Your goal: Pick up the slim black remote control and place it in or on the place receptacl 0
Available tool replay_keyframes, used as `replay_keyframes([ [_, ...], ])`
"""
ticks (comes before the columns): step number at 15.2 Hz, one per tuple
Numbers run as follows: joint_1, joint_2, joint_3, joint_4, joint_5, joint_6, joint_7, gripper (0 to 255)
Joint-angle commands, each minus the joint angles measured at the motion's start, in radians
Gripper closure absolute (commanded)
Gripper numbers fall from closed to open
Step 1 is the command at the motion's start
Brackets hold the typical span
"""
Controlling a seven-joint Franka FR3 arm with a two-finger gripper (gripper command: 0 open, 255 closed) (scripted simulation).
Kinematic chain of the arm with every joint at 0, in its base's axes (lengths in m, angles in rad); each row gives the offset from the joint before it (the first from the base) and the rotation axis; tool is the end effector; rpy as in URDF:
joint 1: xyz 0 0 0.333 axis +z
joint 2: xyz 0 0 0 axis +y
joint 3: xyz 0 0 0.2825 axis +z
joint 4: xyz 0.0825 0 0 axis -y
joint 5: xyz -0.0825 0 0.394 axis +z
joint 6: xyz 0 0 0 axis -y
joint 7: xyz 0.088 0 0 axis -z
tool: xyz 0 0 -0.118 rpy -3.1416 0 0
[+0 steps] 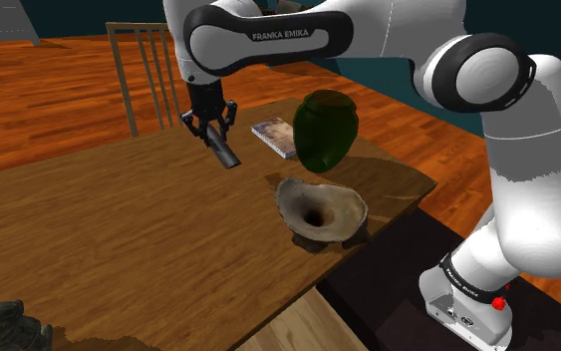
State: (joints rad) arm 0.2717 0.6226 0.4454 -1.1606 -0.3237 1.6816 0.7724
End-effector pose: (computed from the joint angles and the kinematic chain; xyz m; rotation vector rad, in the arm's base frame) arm 0.6004 0.3784 0.4135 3.0577 -0.1225 0.0116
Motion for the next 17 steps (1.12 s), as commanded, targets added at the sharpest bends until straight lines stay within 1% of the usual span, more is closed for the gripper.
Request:
replay_keyframes([
  [1, 0.005, -0.001, 0.001, 0.027, 0.001, -0.027, -0.003, 255],
  [9, 0.037, 0.024, -0.002, 0.181, -0.004, -0.151, -0.021, 255],
  [13, 0.063, 0.054, -0.007, 0.289, -0.013, -0.226, -0.032, 255],
  [16, 0.092, 0.091, -0.015, 0.399, -0.024, -0.295, -0.044, 255],
  [17, 0.096, 0.096, -0.016, 0.411, -0.025, -0.302, -0.046, 255],
])
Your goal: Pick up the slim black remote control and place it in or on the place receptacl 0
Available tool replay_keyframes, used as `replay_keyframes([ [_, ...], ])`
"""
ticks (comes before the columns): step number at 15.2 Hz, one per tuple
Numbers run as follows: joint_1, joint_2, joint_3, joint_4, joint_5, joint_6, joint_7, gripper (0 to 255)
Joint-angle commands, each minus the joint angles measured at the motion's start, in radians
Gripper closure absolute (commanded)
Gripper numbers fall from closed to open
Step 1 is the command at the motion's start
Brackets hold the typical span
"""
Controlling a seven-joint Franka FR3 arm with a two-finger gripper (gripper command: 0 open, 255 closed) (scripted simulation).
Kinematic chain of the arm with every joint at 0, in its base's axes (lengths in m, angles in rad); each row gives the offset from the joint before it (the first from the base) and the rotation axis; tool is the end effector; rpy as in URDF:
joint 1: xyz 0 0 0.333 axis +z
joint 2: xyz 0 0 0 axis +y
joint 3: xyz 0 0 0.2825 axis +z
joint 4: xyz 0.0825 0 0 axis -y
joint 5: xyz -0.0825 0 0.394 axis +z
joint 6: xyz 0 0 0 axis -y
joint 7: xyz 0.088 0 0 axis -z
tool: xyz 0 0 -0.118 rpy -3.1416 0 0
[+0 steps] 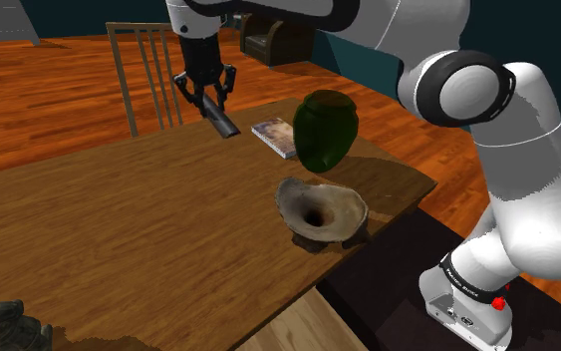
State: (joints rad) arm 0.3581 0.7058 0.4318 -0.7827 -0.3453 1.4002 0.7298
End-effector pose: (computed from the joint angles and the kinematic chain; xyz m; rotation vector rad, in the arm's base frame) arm 0.5984 0.3759 0.5054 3.0578 -0.1220 0.0120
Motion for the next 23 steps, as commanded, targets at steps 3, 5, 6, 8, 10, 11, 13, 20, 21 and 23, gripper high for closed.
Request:
replay_keyframes([
  [3, -0.101, -0.221, 0.045, -0.364, 0.064, 0.134, 0.037, 255],
  [5, -0.145, -0.333, 0.062, -0.532, 0.106, 0.195, 0.045, 255],
  [6, -0.162, -0.385, 0.069, -0.605, 0.127, 0.221, 0.045, 255],
  [8, -0.189, -0.483, 0.079, -0.735, 0.17, 0.263, 0.042, 255],
  [10, -0.208, -0.577, 0.084, -0.851, 0.214, 0.297, 0.034, 255],
  [11, -0.215, -0.622, 0.085, -0.904, 0.236, 0.311, 0.028, 255],
  [13, -0.222, -0.712, 0.085, -1.004, 0.28, 0.334, 0.015, 255],
  [20, -0.195, -1.012, 0.064, -1.294, 0.422, 0.36, -0.03, 255],
  [21, -0.185, -1.053, 0.059, -1.33, 0.44, 0.357, -0.035, 255],
  [23, -0.163, -1.134, 0.05, -1.398, 0.473, 0.348, -0.041, 255],
])
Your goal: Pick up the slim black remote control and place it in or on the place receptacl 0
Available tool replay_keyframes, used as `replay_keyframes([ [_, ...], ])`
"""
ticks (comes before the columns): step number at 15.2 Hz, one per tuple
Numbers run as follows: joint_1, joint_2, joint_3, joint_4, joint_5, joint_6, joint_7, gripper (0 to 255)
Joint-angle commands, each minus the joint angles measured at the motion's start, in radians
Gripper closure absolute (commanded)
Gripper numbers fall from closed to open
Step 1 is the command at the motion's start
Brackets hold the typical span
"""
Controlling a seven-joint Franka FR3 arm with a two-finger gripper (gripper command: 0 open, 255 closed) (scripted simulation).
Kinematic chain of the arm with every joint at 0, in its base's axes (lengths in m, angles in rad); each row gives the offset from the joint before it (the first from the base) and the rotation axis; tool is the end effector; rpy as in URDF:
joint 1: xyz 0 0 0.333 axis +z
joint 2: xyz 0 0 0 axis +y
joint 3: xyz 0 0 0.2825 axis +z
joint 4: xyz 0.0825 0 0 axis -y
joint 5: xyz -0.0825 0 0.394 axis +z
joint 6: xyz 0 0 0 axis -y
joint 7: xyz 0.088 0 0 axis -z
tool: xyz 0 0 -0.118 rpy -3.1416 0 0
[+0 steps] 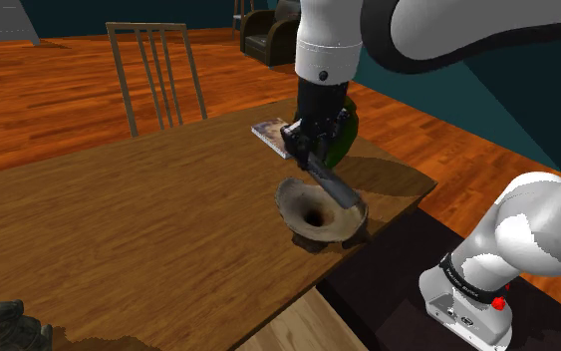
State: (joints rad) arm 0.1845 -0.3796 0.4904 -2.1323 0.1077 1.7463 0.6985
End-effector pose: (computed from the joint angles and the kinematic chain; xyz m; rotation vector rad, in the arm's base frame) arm 0.3510 0.3135 0.4942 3.0562 -0.1209 0.0120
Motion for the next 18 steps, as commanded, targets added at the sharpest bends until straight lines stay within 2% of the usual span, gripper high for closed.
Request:
replay_keyframes([
  [1, 0.024, -0.096, -0.014, -0.085, 0.038, -0.006, -0.013, 255],
  [12, 0.031, -0.076, 0.012, -0.222, 0.047, 0.15, -0.004, 255],
  [18, 0.031, -0.076, 0.012, -0.222, 0.047, 0.15, -0.004, 255],
])
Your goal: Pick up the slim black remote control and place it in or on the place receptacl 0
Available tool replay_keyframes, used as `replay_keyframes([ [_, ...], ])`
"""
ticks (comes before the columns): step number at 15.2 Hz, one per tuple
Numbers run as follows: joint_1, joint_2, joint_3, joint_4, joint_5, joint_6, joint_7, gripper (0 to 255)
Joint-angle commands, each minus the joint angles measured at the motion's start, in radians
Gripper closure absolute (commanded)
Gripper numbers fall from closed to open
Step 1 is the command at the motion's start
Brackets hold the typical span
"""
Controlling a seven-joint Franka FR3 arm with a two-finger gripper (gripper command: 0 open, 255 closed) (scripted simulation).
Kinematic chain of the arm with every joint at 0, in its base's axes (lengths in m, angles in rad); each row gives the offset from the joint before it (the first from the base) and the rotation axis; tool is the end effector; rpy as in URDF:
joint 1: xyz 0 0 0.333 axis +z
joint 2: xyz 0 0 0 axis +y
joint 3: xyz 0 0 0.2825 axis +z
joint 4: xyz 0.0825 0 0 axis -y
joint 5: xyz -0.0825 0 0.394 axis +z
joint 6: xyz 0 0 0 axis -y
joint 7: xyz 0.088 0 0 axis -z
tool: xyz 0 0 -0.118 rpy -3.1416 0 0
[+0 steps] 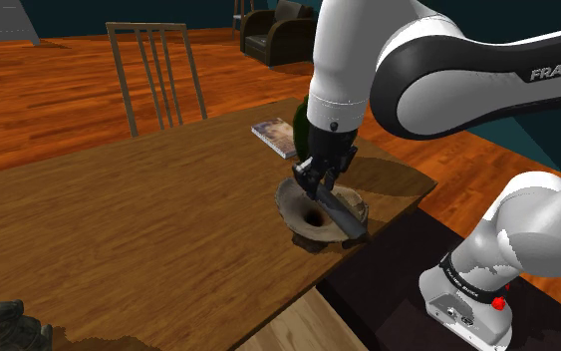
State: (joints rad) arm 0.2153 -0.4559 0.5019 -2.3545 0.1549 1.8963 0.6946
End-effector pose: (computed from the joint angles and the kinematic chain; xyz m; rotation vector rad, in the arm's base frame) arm 0.3250 0.3029 0.4299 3.0574 -0.1225 0.0110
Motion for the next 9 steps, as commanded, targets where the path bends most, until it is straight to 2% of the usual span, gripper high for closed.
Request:
replay_keyframes([
  [1, 0.0, 0.0, 0.0, 0.0, 0.0, 0.0, 0.0, 255],
  [2, 0.0, 0.0, 0.0, 0.0, 0.0, 0.0, 0.0, 255],
  [3, 0.0, 0.0, 0.0, 0.0, 0.0, 0.0, 0.0, 0],
  [8, 0.0, 0.0, 0.0, 0.0, 0.0, 0.0, 0.0, 0],
  [9, -0.001, -0.005, -0.005, 0.03, -0.002, -0.034, 0.0, 0],
])
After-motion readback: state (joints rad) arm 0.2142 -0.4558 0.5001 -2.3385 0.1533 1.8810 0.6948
